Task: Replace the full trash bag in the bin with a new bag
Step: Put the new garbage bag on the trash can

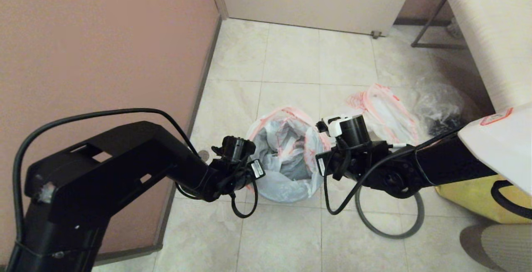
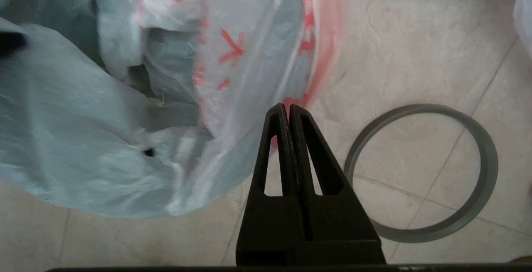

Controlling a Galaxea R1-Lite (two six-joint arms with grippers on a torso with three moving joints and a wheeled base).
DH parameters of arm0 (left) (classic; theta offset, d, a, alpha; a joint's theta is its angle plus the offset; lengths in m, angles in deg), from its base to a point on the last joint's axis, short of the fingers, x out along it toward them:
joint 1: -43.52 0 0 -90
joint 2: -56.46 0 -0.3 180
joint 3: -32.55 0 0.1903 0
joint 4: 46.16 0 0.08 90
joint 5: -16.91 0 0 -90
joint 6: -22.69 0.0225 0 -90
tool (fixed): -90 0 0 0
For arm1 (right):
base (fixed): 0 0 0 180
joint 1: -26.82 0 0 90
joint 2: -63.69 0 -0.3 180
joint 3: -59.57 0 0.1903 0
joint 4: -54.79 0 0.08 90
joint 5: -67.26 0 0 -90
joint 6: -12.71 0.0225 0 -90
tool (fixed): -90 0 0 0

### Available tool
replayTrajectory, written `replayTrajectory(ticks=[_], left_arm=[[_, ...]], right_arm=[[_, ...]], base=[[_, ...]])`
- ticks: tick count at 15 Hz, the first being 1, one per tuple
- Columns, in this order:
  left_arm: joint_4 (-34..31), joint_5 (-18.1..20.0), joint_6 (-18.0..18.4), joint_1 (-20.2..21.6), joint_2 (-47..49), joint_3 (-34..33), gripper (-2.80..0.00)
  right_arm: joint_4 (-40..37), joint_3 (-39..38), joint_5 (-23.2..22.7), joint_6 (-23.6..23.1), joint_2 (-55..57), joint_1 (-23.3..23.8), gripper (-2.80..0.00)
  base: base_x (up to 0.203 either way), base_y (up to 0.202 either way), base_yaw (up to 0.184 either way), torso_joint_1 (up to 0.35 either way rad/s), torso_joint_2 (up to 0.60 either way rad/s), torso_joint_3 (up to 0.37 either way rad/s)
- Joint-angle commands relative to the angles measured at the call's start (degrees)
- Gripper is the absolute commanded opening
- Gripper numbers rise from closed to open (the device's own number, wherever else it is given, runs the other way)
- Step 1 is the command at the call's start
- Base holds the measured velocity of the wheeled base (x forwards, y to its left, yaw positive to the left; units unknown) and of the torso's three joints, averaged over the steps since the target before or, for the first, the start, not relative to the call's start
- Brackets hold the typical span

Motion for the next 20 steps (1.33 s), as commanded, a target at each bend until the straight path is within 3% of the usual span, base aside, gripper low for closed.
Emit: replayTrajectory(ticks=[1, 7, 10, 20], left_arm=[[0.2, -0.1, -0.3, 0.1, 1.0, 0.1, -2.8], [0.1, -0.2, -0.4, 0.3, 1.6, 0.6, -2.8], [0.1, -0.2, -0.4, 0.4, 1.7, 0.5, -2.8], [0.2, -0.2, -0.3, 0.3, 1.7, 0.8, -2.8]], right_arm=[[0.2, 0.3, 0.2, 0.0, 1.5, 0.0, -2.8], [0.0, 8.4, 0.2, -0.8, 7.3, 1.0, -2.8], [-0.3, 12.6, 0.2, -1.7, 9.3, 3.7, -2.8], [0.7, 11.8, -0.2, -1.6, 12.4, 4.7, -2.8]], base=[[0.0, 0.0, 0.0, 0.0, 0.0, 0.0], [0.0, 0.0, 0.0, 0.0, 0.0, 0.0], [0.0, 0.0, 0.0, 0.0, 0.0, 0.0], [0.0, 0.0, 0.0, 0.0, 0.0, 0.0]])
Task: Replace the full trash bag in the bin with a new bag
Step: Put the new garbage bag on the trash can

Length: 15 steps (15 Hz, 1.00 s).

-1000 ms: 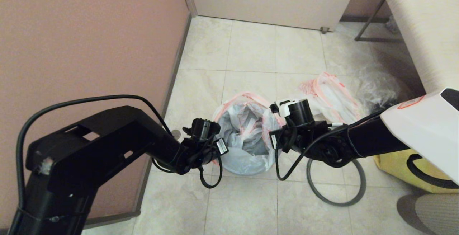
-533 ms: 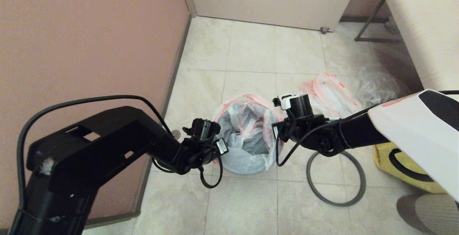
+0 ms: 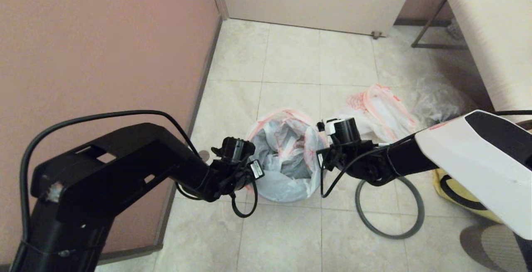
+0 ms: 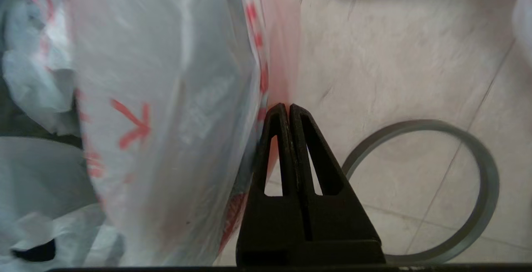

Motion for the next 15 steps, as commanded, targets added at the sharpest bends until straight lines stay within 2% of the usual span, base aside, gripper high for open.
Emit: replayTrajectory(ticks=[1, 3, 6, 9, 12, 15], left_arm=[[0.2, -0.1, -0.2, -0.1, 0.2, 0.1, -2.8], [0.1, -0.1, -0.2, -0.1, 0.1, 0.1, -2.8], [0.1, -0.1, -0.2, -0.1, -0.1, 0.1, -2.8], [-2.4, -0.1, -0.4, -0.2, -2.2, -0.1, -2.8], [-3.0, 0.0, -0.7, -0.2, -2.8, -0.4, -2.8], [-6.1, -0.1, -1.6, -1.6, -7.9, -3.7, -2.8]], right_arm=[[0.8, -0.1, 0.0, 0.6, 1.1, -0.1, -2.8], [1.1, -1.5, 0.0, 2.2, -1.3, -0.3, -2.8], [-0.6, -7.8, 1.4, 4.2, -10.2, -2.3, -2.8], [-7.1, -11.2, 3.8, 10.0, -15.1, -5.2, -2.8], [-7.4, -11.4, 4.1, 10.7, -14.9, -7.0, -2.8], [-8.4, -11.4, 6.1, 10.9, -15.3, -8.3, -2.8]], base=[[0.0, 0.0, 0.0, 0.0, 0.0, 0.0], [0.0, 0.0, 0.0, 0.0, 0.0, 0.0], [0.0, 0.0, 0.0, 0.0, 0.0, 0.0], [0.0, 0.0, 0.0, 0.0, 0.0, 0.0], [0.0, 0.0, 0.0, 0.0, 0.0, 0.0], [0.0, 0.0, 0.0, 0.0, 0.0, 0.0]])
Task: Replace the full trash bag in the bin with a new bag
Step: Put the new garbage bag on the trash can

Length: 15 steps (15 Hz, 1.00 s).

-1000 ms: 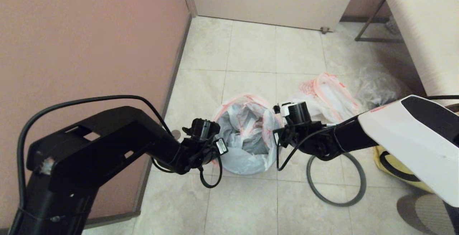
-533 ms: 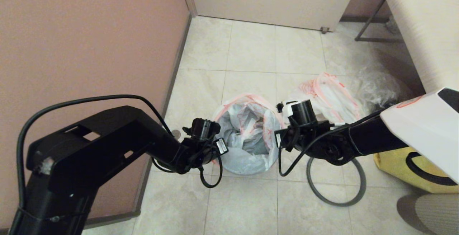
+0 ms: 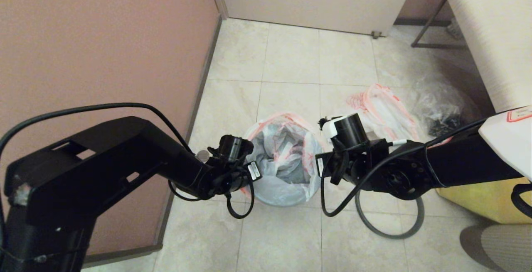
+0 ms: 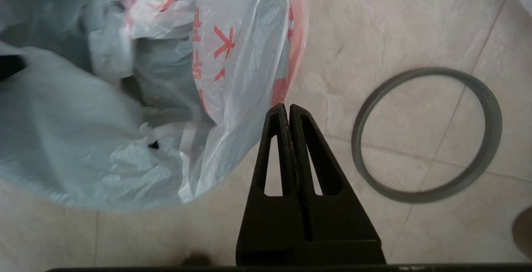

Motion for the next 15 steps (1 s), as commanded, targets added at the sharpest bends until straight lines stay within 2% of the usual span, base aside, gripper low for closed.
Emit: replayTrajectory(ticks=[1, 2, 3, 8, 15], left_arm=[[-0.8, 0.0, -1.9, -1.4, -3.2, -1.4, -2.8], [-0.9, -0.1, -2.4, -1.9, -2.3, -1.1, -2.8], [-0.7, -0.2, -2.5, -2.0, -1.6, -1.0, 0.0], [-0.5, -0.5, -2.5, -1.4, -0.3, -0.8, 0.0], [-2.1, -2.0, -1.7, -3.2, -13.9, -7.0, 0.0]], right_arm=[[-0.1, 0.0, 0.2, 0.1, -0.4, -0.3, -2.8], [-0.1, -0.1, 0.3, 0.1, -0.6, -0.3, -2.8], [-0.1, -0.2, 0.3, 0.1, -0.9, -0.2, -2.8], [0.0, -0.1, 0.3, 0.1, -1.1, 0.0, -2.8], [0.1, -4.8, 1.8, 2.3, -1.5, -1.6, -2.8]], base=[[0.0, 0.0, 0.0, 0.0, 0.0, 0.0], [0.0, 0.0, 0.0, 0.0, 0.0, 0.0], [0.0, 0.0, 0.0, 0.0, 0.0, 0.0], [0.0, 0.0, 0.0, 0.0, 0.0, 0.0], [0.0, 0.0, 0.0, 0.0, 0.0, 0.0]])
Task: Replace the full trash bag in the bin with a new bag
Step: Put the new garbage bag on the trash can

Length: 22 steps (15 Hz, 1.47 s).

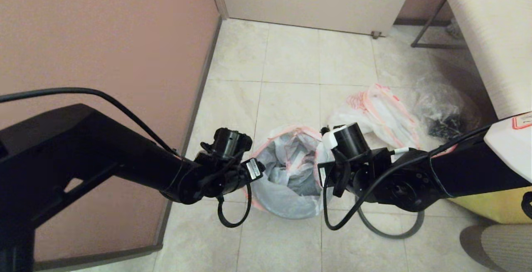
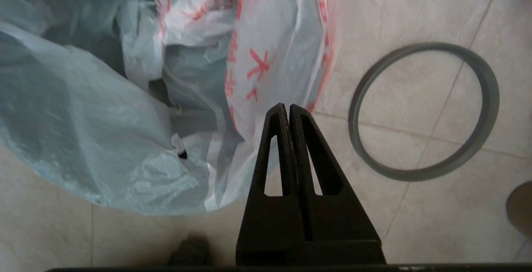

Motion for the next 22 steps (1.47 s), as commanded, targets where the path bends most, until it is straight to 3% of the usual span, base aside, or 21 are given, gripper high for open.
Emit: replayTrajectory(ticks=[1, 4, 5, 11, 15, 17, 18, 22], left_arm=[[0.1, -0.1, 0.0, -0.3, -4.5, -0.6, 0.0], [-0.1, 0.0, 0.9, -0.8, -6.9, -0.7, 0.0], [-0.1, 0.0, 1.1, -1.1, -8.0, -0.5, -2.8], [-5.5, 0.0, 6.4, -2.1, -8.5, -0.1, -2.8], [-5.4, 0.1, 15.1, 0.7, -2.7, 5.0, -2.8], [-5.4, 0.1, 16.7, 1.4, -2.4, 6.3, -2.8], [-5.5, 0.0, 16.9, 1.4, -2.4, 7.3, -2.8], [-5.2, -2.5, 19.4, 1.5, -2.8, 8.5, -2.8]], right_arm=[[0.2, -0.3, 0.1, 0.1, -0.1, -0.1, -2.8], [0.2, -0.5, 0.1, 0.1, -0.1, -0.4, -2.8], [0.2, -0.5, 0.1, 0.1, 0.0, -0.3, -2.8], [0.2, -0.2, 0.1, 0.0, 0.2, -0.3, -2.8], [-0.1, -0.1, 0.2, 0.1, 0.3, -0.5, -2.8], [-1.0, -0.6, 1.0, 4.3, 0.7, -2.4, -2.8], [-2.3, -0.2, 2.2, 5.9, 1.3, -3.4, 0.0], [-3.1, 1.6, 6.4, 11.4, 6.2, -5.6, 0.0]], base=[[0.0, 0.0, 0.0, 0.0, 0.0, 0.0], [0.0, 0.0, 0.0, 0.0, 0.0, 0.0], [0.0, 0.0, 0.0, 0.0, 0.0, 0.0], [0.0, 0.0, 0.0, 0.0, 0.0, 0.0], [0.0, 0.0, 0.0, 0.0, 0.0, 0.0], [0.0, 0.0, 0.0, 0.0, 0.0, 0.0], [0.0, 0.0, 0.0, 0.0, 0.0, 0.0], [0.0, 0.0, 0.0, 0.0, 0.0, 0.0]])
